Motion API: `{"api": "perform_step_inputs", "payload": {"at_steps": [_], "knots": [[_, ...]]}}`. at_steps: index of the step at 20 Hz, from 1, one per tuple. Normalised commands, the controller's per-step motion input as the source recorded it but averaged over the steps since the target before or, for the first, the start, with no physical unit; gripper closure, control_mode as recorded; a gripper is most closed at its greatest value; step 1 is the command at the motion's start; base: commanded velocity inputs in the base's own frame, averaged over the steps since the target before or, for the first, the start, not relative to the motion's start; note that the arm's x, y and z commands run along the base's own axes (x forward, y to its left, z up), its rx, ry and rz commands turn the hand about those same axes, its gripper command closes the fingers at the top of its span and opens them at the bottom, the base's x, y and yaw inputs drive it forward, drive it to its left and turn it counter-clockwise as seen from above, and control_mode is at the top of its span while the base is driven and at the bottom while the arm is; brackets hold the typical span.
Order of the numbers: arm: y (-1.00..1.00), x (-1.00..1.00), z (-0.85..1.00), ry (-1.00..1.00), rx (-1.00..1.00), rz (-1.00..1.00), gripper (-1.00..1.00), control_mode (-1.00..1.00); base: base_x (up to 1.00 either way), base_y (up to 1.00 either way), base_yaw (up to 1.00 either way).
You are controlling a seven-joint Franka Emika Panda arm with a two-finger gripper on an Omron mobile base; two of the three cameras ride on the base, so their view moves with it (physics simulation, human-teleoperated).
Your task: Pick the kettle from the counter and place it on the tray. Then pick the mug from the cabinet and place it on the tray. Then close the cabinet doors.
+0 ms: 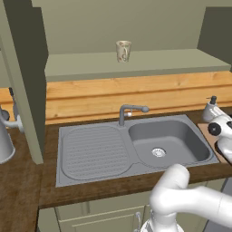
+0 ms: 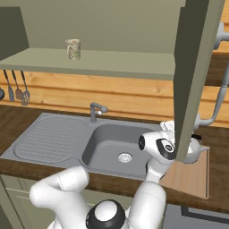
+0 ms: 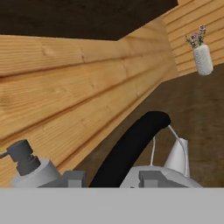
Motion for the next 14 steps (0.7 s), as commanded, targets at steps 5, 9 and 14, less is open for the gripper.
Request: {"api": "perform_step_inputs", "payload": {"at_steps": [5,9,14], "knots": [[0.03,0.18,-0.27,0.0,-0.06,0.0,1.0,-1.0,0.0,0.0,0.0],[0.01,0.05,-0.23,0.01,0.0,0.0,1.0,-1.0,0.0,0.0,0.0],[0.0,0.2,-0.18,0.0,-0.02,0.0,1.0,-1.0,0.0,0.0,0.0]]}}
